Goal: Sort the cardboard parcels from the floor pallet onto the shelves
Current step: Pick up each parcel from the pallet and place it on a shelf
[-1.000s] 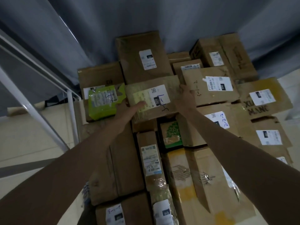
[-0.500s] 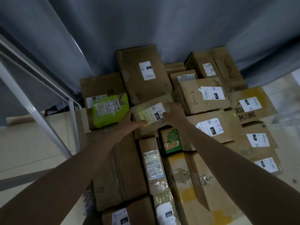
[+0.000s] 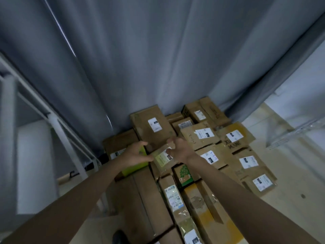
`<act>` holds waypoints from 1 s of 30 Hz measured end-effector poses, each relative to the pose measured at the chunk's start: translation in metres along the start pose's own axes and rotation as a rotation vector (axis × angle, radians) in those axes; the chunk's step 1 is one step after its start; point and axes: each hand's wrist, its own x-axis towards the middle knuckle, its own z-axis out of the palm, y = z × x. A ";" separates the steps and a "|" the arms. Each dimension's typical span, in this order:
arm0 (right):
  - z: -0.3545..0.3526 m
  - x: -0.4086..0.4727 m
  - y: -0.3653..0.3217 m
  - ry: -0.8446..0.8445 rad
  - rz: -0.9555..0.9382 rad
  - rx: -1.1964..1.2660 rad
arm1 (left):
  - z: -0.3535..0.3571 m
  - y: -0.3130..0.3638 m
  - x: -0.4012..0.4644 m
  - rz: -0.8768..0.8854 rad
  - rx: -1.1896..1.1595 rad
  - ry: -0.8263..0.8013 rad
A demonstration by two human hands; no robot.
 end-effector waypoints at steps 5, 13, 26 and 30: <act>-0.036 -0.049 -0.053 0.026 -0.110 -0.017 | -0.043 0.038 -0.083 0.100 0.061 0.133; -0.048 -0.155 -0.095 0.051 -0.502 -0.276 | -0.036 0.054 -0.247 0.117 0.151 0.235; -0.015 -0.319 -0.258 -0.298 -0.863 -0.310 | -0.077 0.032 -0.516 -0.035 0.092 0.709; 0.011 -0.356 -0.311 -0.322 -0.978 -0.330 | -0.099 0.008 -0.590 -0.112 0.110 0.836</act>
